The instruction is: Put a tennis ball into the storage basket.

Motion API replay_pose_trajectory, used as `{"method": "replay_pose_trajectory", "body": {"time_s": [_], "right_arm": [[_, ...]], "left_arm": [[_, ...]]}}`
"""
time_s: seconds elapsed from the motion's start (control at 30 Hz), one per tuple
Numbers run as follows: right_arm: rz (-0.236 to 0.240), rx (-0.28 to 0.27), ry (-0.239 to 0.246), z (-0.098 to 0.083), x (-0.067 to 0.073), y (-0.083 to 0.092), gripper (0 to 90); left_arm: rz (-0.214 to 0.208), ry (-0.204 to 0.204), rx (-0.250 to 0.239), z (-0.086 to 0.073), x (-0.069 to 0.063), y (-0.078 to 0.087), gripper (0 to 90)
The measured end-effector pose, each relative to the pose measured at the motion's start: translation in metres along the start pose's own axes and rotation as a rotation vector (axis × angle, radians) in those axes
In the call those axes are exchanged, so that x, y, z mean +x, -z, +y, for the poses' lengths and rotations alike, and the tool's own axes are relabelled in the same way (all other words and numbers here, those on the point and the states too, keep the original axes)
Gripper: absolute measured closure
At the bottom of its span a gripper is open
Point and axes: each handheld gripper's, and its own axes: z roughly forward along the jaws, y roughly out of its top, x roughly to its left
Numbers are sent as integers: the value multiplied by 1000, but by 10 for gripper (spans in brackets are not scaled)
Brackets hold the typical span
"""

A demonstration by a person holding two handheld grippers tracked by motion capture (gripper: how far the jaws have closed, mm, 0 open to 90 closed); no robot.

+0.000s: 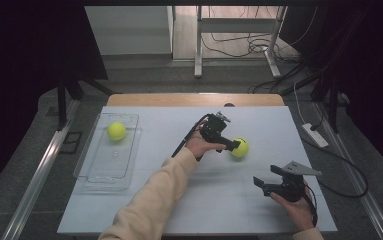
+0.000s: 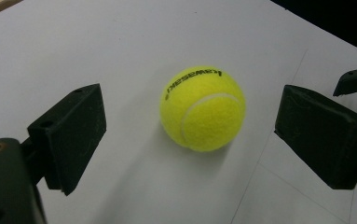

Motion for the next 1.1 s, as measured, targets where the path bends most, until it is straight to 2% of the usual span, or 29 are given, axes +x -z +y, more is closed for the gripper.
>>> {"method": "replay_pose_trajectory", "body": {"time_s": [0.5, 1.1], "right_arm": [[1, 8, 3, 0, 0, -1, 127], [-2, 18, 13, -1, 0, -2, 127]], "left_arm": [[-11, 25, 25, 0, 1, -19, 98], [-18, 24, 72, 1, 0, -45, 100]]}}
